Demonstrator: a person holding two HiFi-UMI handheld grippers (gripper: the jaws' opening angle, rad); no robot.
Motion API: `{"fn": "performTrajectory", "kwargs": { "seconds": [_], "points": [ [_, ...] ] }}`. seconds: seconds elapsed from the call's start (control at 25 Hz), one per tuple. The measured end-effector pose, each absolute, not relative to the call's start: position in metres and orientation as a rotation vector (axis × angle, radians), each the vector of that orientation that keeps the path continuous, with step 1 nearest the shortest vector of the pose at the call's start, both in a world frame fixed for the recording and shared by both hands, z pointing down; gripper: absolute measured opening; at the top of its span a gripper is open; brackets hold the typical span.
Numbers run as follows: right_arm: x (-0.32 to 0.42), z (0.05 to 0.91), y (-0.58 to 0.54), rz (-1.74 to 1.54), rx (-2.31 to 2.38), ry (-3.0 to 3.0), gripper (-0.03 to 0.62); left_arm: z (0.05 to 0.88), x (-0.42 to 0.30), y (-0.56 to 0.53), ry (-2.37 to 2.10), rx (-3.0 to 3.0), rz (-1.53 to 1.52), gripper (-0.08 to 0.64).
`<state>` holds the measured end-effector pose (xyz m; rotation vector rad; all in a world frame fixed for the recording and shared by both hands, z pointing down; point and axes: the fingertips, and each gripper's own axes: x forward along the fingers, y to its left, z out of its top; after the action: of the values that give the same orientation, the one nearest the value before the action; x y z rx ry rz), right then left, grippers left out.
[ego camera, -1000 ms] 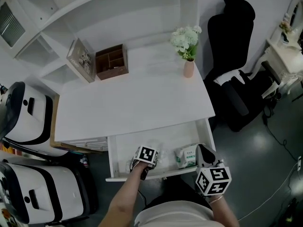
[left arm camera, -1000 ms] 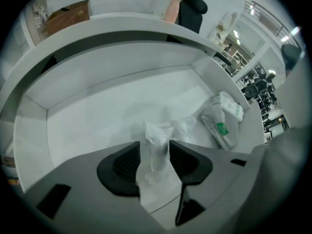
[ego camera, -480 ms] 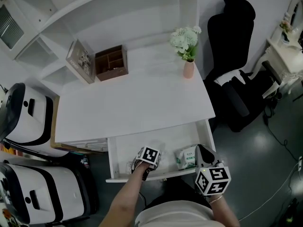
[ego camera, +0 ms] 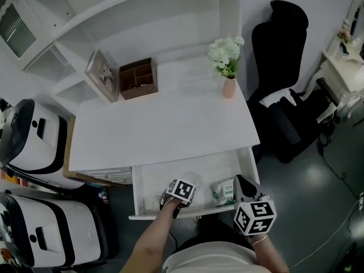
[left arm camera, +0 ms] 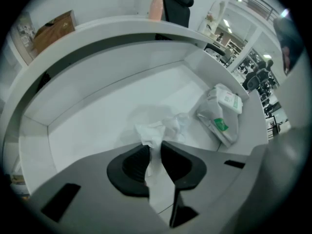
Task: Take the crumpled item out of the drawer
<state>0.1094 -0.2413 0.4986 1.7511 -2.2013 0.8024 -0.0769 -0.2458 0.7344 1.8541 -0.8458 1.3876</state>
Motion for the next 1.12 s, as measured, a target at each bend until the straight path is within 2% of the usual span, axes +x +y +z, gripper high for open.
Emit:
{"fn": "performTrajectory", "kwargs": {
  "seconds": [0.44, 1.12],
  "points": [
    [0.089, 0.489, -0.245, 0.766, 1.687, -2.266, 0.002, 0.689, -0.082, -0.26, -0.981, 1.992, 1.282, 0.064],
    [0.069, 0.473, -0.25, 0.706, 1.642, -2.332, 0.002, 0.583, -0.095, -0.291, -1.249, 2.185, 0.954, 0.064]
  ]
}}
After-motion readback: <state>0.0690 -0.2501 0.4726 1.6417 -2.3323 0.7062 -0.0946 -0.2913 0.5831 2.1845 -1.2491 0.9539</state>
